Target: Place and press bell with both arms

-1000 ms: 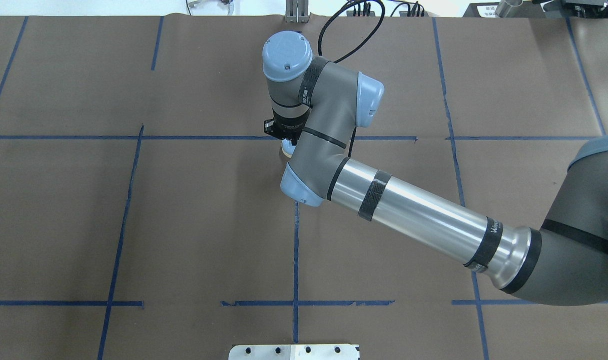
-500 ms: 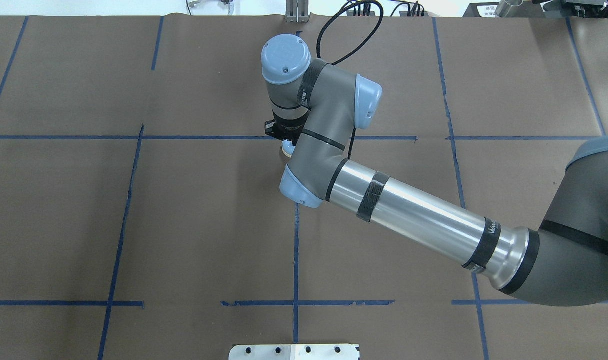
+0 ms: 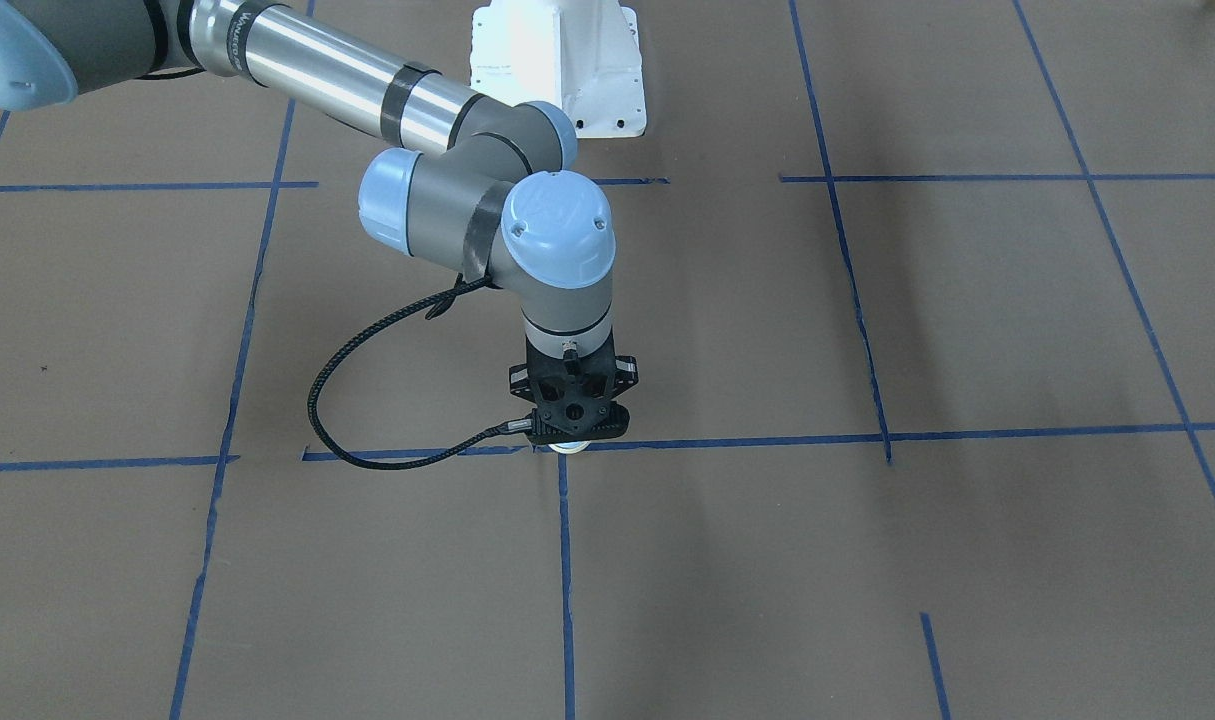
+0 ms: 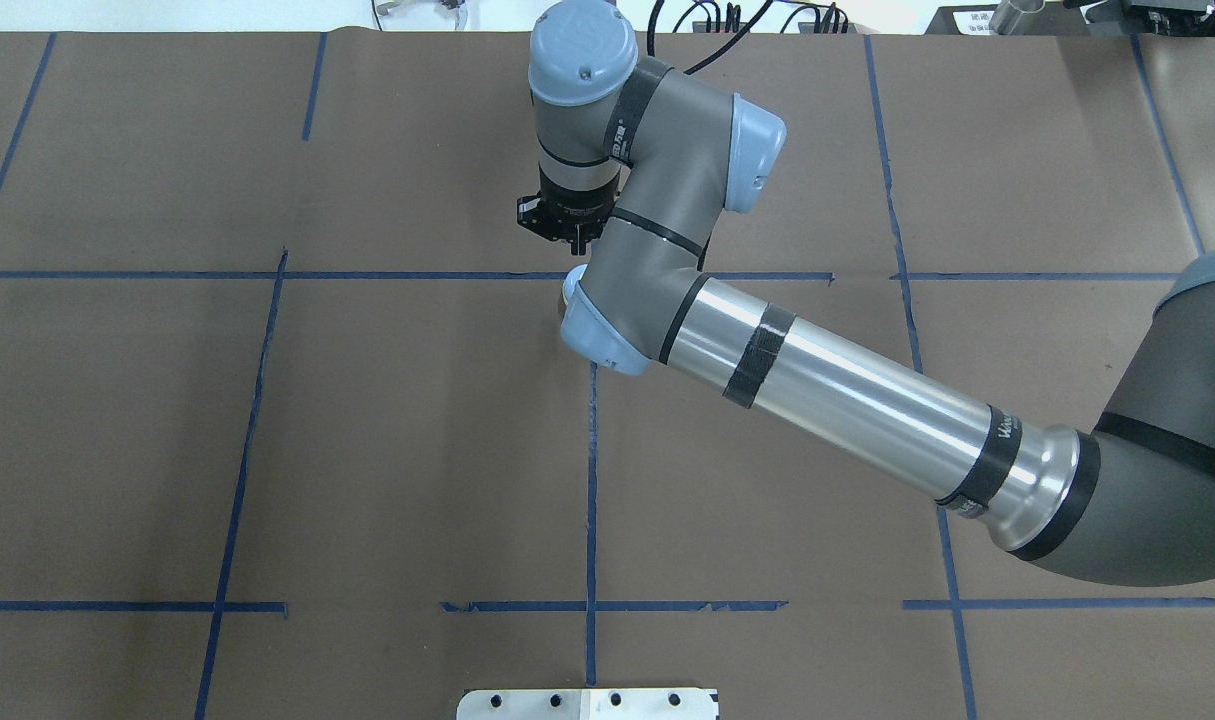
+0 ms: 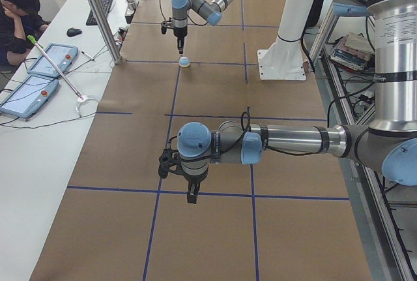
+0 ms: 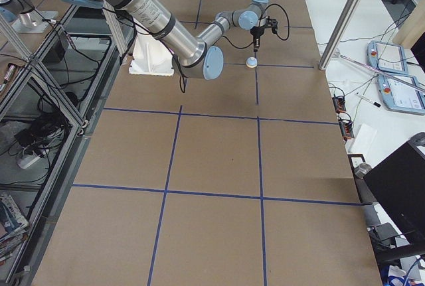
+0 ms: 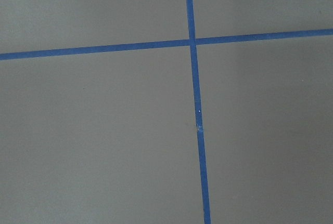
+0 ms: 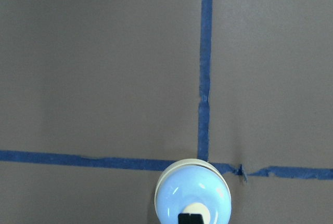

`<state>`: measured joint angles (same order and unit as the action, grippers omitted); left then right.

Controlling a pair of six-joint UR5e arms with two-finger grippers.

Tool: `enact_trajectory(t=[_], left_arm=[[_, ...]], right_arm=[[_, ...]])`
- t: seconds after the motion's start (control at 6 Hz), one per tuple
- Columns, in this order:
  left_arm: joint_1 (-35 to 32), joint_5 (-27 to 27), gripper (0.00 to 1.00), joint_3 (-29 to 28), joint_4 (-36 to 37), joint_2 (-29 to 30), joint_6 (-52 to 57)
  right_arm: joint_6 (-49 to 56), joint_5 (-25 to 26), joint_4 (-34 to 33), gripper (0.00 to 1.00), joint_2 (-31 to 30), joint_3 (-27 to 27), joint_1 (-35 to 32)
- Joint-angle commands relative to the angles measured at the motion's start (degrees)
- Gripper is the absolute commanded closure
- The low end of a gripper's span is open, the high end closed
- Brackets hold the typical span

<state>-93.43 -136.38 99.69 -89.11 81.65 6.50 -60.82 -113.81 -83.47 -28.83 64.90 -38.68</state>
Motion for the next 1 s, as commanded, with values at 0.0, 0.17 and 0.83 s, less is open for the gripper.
enact_trajectory(t=[0.0, 0.17, 0.83], left_arm=[[0.00, 0.33, 0.00, -0.72, -0.01, 0.09, 0.00], [0.17, 0.50, 0.00, -0.90, 0.60, 0.09, 0.00], [0.18, 0.59, 0.00, -0.81, 0.52, 0.09, -2.27]], right_arm=[[0.35, -3.85, -0.02, 0.00, -2.87, 2.41, -4.00], [5.32, -7.88, -0.20, 0.00, -8.90, 8.00, -7.77], [41.39, -18.24, -0.38, 0.00, -42.72, 27.89, -26.12]])
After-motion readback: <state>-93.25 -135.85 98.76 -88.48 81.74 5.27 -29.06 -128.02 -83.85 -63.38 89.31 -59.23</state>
